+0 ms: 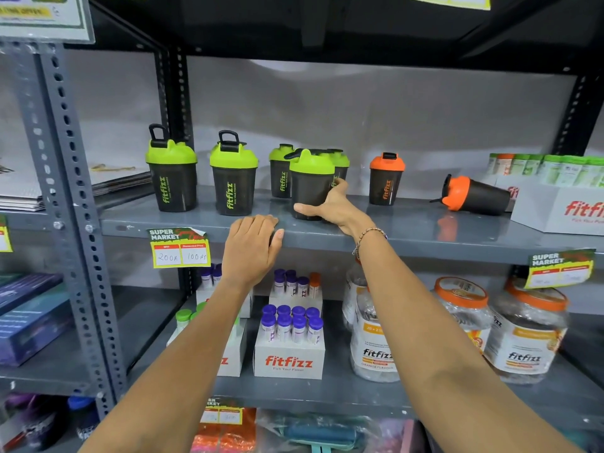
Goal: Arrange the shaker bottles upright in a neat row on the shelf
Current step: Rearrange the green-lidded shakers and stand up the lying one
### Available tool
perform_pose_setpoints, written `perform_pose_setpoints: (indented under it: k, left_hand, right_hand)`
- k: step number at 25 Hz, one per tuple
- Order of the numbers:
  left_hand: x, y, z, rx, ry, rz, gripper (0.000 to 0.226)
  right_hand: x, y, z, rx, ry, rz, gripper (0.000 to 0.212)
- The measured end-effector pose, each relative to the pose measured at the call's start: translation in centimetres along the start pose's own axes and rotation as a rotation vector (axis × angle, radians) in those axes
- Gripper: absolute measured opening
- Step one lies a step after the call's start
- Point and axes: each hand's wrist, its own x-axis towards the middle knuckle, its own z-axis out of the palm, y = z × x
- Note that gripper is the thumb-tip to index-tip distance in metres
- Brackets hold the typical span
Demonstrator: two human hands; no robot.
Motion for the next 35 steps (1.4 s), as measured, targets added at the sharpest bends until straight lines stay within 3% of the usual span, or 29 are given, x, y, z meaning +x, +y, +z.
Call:
perform_pose_setpoints:
  k: [4, 9, 13, 18, 22, 35]
  left_hand:
    - [0.0, 0.1, 0.0, -0.007, 0.021, 0.005, 0.041]
    - [0.0, 0.1, 0.0, -0.001, 0.028, -0.001, 0.040]
    - [0.0, 0.2, 0.0, 0.004, 0.042, 0.017, 0.040]
    - [0.0, 0.2, 0.0, 0.012, 0.025, 0.008, 0.041]
    - [-0.1, 0.1, 0.2, -0.001, 0.028, 0.005, 0.042]
    - [-0.1, 0.5, 0.5, -0.046, 0.066, -0.015, 0.039]
  right_hand:
    - [0.0, 0.0, -0.2, 0.056, -0.033, 0.021, 0.110]
    - [-0.2, -0.2, 0.1, -0.043, -0.005, 0.010, 0.125]
    - [-0.2, -0.1, -0.2, 0.026, -0.019, 0.017, 0.116]
    - [-0.3, -0.2, -0.1, 0.037, -0.022, 0.019, 0.127]
    - [0.3, 0.2, -0.4, 0.056, -0.055, 0.044, 0.116]
    - [-0.8, -0.1, -0.5, 0.082, -0.072, -0.022, 0.129]
